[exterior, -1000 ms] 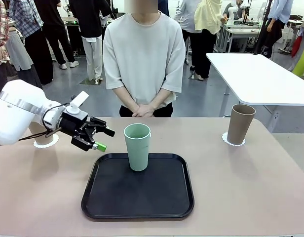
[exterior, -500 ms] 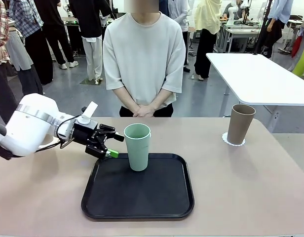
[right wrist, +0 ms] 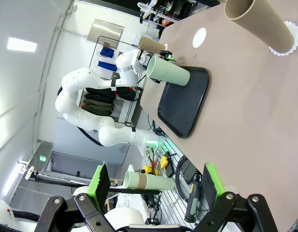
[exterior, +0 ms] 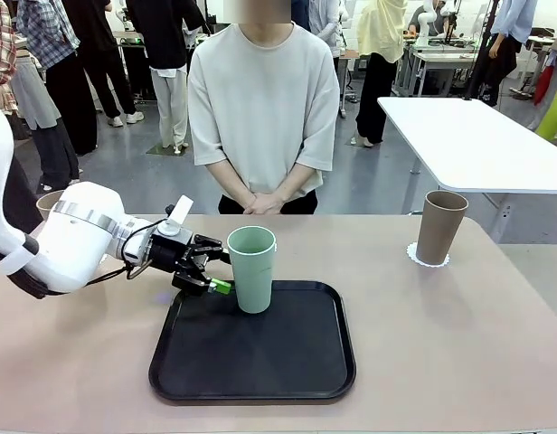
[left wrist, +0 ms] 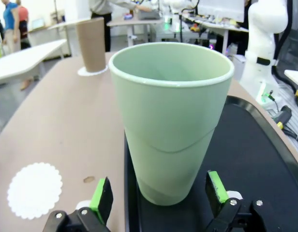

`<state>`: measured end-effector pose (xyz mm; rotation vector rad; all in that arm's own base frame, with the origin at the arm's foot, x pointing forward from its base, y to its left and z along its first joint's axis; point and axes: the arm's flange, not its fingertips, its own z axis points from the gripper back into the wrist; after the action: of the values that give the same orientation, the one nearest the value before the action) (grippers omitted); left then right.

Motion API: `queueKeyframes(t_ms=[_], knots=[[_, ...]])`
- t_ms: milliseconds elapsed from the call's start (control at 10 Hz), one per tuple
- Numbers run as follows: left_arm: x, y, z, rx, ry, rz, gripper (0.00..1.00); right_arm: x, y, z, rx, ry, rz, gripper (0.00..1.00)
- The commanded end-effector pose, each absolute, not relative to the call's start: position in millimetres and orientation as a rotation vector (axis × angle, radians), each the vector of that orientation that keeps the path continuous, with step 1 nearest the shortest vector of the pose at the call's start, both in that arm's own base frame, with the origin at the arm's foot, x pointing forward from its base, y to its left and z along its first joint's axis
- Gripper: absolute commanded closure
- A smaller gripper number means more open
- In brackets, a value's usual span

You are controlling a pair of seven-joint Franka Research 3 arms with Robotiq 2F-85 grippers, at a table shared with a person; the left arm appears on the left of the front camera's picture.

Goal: Place coasters on the table and set cups on them.
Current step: Take one Reusable plastic cup from the Flat Tray and place it on a coaster set by the human.

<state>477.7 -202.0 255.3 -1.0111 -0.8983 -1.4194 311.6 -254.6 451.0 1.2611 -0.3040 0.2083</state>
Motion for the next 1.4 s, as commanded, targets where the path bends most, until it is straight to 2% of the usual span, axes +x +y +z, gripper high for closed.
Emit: queueKeyframes(t_ms=[0, 1300], knots=[[483.5, -208.5, 245.3, -0.985, -0.943, -1.432, 0.00, 311.8, -254.8, 451.1, 1.261, -0.308, 0.209, 0.00], [475.5, -250.0, 231.1, -1.102, -0.988, -1.532, 0.00, 311.8, -254.8, 451.1, 1.261, -0.308, 0.209, 0.00]])
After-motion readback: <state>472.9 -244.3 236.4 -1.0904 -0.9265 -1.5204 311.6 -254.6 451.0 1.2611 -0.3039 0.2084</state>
